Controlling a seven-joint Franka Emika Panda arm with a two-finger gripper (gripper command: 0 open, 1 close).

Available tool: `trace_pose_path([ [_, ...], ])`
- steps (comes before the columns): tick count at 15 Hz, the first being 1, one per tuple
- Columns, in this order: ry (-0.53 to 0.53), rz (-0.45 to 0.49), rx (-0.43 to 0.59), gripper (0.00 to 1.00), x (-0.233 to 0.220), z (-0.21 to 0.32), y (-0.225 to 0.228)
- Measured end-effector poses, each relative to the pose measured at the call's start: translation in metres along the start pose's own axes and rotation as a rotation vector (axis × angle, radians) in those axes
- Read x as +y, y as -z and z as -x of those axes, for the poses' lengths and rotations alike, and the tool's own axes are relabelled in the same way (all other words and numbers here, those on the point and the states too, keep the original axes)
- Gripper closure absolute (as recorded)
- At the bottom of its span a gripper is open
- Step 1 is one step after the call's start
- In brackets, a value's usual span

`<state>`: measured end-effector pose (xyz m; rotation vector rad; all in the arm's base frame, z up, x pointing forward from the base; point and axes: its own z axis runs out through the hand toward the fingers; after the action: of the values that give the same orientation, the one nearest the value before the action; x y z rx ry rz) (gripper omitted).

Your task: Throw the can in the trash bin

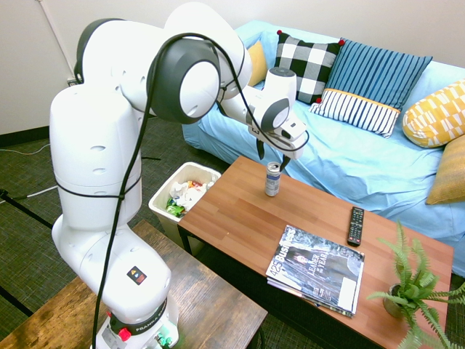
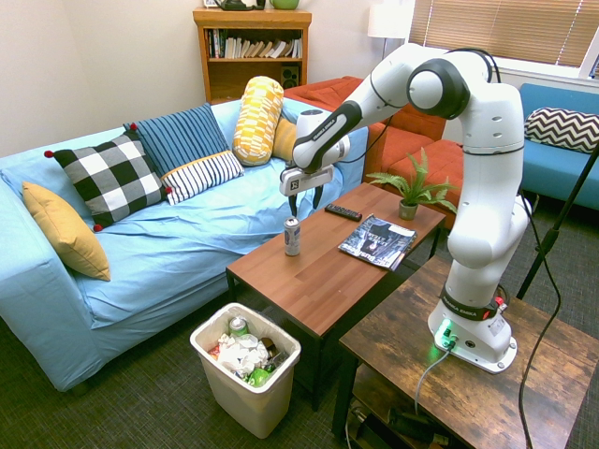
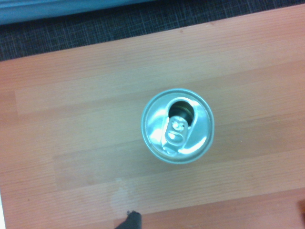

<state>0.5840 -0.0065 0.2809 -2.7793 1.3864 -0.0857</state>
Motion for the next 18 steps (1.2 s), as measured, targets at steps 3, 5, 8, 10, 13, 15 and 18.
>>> trace_pose_path([
  [3,-0.003,0.013,-0.003,0.00,-0.014,-0.008,-0.019],
  [5,-0.005,0.027,-0.014,0.00,-0.023,-0.010,-0.032],
  [8,-0.009,0.046,-0.031,0.00,-0.031,-0.012,-0.053],
  [10,-0.017,0.056,-0.036,0.00,-0.033,-0.017,-0.064],
  [13,-0.031,0.066,-0.053,0.00,-0.037,-0.022,-0.076],
  [15,-0.038,0.070,-0.065,0.00,-0.040,-0.023,-0.079],
  [18,-0.040,0.074,-0.073,1.00,-0.044,-0.024,-0.084],
])
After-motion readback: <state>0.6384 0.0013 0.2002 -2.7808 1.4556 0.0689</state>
